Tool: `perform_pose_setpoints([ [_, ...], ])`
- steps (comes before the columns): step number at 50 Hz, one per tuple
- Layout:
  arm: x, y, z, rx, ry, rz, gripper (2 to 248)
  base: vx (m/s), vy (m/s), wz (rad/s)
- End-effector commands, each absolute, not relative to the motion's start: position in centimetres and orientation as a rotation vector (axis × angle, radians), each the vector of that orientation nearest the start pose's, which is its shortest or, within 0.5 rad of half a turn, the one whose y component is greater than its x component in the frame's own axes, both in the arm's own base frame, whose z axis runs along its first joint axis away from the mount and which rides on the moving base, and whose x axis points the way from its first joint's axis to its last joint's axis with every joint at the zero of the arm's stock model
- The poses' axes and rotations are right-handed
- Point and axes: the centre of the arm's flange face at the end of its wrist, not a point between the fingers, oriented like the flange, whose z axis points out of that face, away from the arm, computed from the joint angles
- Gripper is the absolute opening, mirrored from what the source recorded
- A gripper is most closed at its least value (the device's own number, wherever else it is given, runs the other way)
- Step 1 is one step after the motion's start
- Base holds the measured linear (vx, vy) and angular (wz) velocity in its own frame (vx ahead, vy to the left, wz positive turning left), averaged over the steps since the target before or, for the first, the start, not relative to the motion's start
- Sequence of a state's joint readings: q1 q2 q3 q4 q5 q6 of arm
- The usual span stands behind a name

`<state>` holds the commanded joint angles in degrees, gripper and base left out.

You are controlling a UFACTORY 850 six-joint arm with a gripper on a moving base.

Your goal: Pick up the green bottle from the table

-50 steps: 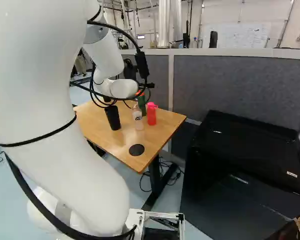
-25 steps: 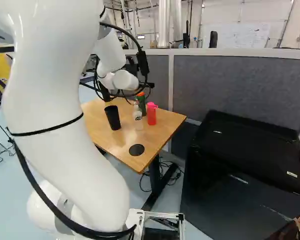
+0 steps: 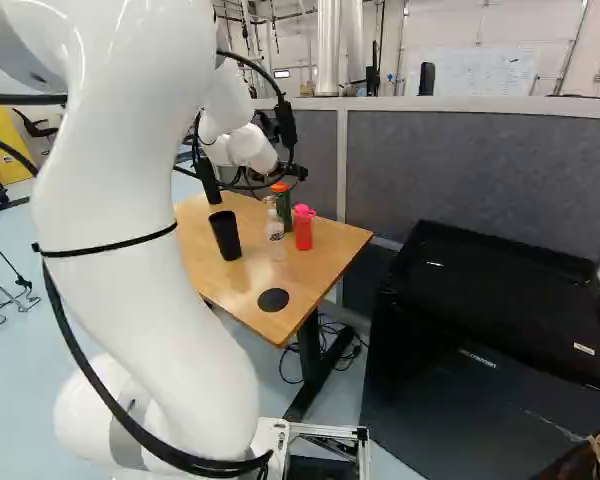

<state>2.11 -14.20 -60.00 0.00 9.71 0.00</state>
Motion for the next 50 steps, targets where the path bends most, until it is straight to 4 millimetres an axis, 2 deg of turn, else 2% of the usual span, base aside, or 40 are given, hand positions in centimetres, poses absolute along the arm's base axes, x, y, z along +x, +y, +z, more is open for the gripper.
perform_pose_setpoints([
  [39,61.9,3.9,51.8,-2.94,-0.092,-1.043,247,0.0,0.0,0.0],
  [50,63.9,4.4,50.8,-2.957,-0.103,-0.989,247,0.0,0.0,0.0],
])
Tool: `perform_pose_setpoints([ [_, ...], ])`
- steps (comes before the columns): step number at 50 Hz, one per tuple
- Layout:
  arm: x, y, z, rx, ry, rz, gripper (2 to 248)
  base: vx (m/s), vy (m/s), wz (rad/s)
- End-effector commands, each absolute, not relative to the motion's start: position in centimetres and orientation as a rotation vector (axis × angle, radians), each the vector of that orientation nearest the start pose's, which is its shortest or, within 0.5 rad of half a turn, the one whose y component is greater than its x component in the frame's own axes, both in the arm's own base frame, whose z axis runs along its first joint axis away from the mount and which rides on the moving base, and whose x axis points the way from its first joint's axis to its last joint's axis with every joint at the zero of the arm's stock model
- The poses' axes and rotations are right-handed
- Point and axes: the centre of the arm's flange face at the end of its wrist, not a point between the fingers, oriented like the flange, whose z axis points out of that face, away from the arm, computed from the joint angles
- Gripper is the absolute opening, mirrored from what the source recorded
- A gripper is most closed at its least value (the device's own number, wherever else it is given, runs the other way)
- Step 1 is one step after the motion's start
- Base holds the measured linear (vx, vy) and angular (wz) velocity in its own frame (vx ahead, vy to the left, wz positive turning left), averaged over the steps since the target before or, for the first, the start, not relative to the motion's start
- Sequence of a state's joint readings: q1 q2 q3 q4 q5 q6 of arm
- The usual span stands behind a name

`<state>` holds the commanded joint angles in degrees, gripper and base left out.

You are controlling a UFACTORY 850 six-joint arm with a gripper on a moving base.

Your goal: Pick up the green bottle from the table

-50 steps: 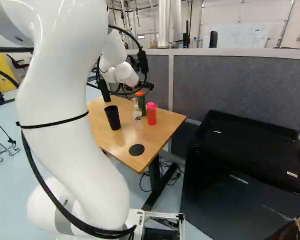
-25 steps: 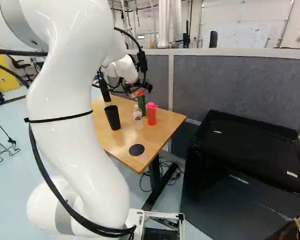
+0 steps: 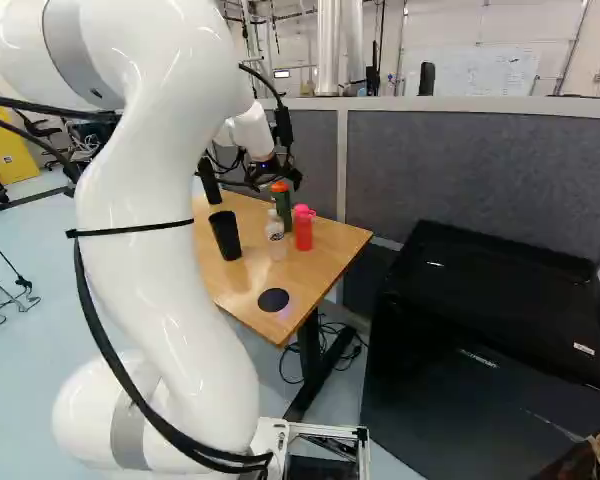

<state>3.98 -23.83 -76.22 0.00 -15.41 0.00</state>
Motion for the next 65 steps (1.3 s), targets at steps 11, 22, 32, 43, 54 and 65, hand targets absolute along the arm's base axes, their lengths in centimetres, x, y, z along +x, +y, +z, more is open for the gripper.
perform_pose_setpoints([
  [11,66.1,4.7,49.2,-2.962,-0.105,-0.973,247,0.0,0.0,0.0],
  [22,67.3,4.1,47.7,-2.973,-0.09,-0.952,247,0.0,0.0,0.0],
  [32,67.9,3.4,46.3,-2.985,-0.074,-0.93,247,0.0,0.0,0.0],
  [43,68.2,3.2,45.7,-2.989,-0.07,-0.918,247,0.0,0.0,0.0],
  [54,68.2,3.2,45.7,-2.989,-0.07,-0.918,138,0.0,0.0,0.0],
  [65,68.2,3.2,45.7,-2.989,-0.07,-0.918,24,0.0,0.0,0.0],
])
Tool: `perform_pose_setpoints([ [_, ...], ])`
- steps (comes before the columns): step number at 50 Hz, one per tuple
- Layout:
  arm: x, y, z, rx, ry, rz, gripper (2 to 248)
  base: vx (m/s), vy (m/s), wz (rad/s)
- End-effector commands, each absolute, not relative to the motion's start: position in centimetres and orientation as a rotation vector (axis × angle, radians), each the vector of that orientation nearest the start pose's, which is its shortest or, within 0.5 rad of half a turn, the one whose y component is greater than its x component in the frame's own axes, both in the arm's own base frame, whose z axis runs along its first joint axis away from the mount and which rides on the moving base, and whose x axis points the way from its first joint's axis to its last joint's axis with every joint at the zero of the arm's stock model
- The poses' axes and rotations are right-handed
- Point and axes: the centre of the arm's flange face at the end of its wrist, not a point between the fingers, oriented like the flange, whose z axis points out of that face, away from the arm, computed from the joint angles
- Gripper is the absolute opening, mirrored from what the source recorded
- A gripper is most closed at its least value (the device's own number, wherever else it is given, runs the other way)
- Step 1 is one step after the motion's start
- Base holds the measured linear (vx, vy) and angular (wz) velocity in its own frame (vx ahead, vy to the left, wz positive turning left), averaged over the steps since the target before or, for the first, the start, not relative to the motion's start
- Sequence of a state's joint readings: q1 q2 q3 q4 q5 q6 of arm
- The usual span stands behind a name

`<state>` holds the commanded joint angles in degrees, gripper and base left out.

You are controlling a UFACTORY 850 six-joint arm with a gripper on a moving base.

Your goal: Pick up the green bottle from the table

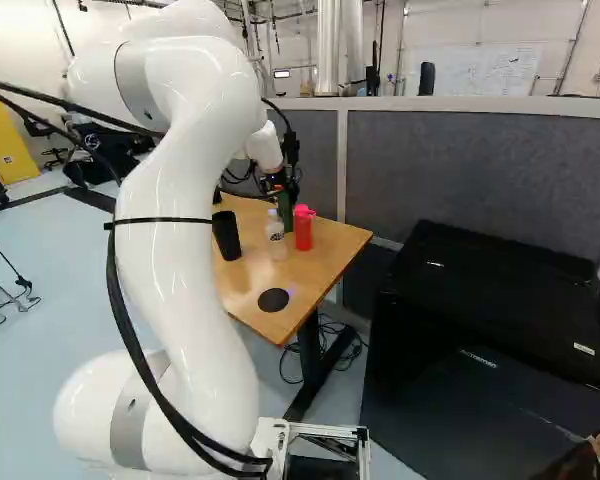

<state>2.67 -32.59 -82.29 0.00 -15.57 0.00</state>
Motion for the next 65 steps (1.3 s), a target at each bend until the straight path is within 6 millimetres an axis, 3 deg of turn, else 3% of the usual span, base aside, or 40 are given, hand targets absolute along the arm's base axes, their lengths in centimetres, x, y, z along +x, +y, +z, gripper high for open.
perform_pose_setpoints([
  [18,67.6,3.2,46.8,-2.983,-0.07,-0.936,24,0.0,0.0,0.0],
  [65,58.1,3.1,53.4,-2.958,-0.078,-1.004,24,0.0,0.0,0.0],
])
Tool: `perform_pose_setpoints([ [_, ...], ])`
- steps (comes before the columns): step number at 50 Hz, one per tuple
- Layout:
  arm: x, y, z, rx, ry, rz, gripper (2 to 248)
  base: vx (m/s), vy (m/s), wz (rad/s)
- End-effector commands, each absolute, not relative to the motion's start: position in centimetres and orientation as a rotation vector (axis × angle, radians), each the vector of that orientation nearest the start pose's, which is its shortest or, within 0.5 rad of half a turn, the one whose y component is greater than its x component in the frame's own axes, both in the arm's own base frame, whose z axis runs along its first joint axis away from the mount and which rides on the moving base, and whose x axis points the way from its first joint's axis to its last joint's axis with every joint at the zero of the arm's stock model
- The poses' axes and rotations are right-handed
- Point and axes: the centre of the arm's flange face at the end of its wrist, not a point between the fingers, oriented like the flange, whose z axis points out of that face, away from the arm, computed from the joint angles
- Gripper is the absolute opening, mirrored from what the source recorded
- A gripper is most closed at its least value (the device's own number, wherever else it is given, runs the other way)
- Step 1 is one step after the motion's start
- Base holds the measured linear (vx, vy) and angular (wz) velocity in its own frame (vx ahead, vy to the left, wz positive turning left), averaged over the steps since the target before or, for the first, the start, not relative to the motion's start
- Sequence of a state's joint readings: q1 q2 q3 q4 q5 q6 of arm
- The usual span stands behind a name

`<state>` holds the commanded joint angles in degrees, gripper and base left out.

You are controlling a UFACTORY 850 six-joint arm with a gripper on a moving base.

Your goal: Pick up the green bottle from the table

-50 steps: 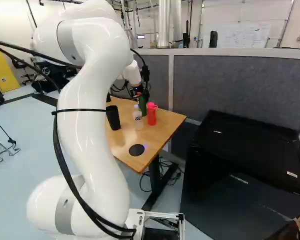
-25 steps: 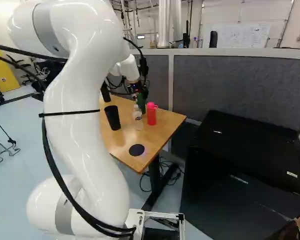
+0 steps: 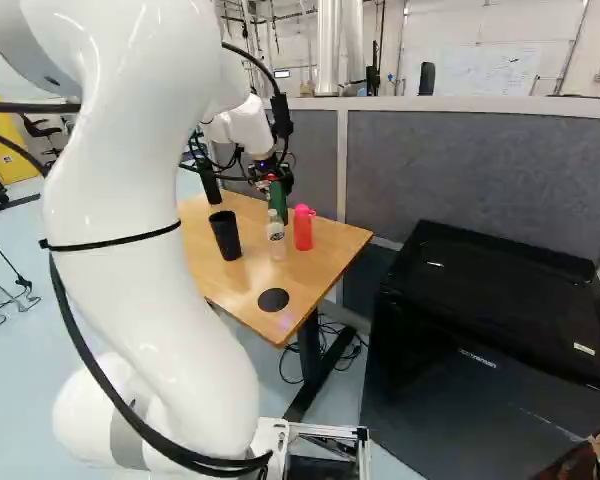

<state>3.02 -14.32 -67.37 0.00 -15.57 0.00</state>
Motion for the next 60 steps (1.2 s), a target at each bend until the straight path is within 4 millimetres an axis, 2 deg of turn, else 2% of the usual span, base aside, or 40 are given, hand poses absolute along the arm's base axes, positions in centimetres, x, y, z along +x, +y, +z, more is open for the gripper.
perform_pose_setpoints([
  [60,55.6,2.9,60.9,-2.883,-0.076,-1.195,24,0.0,0.0,0.0],
])
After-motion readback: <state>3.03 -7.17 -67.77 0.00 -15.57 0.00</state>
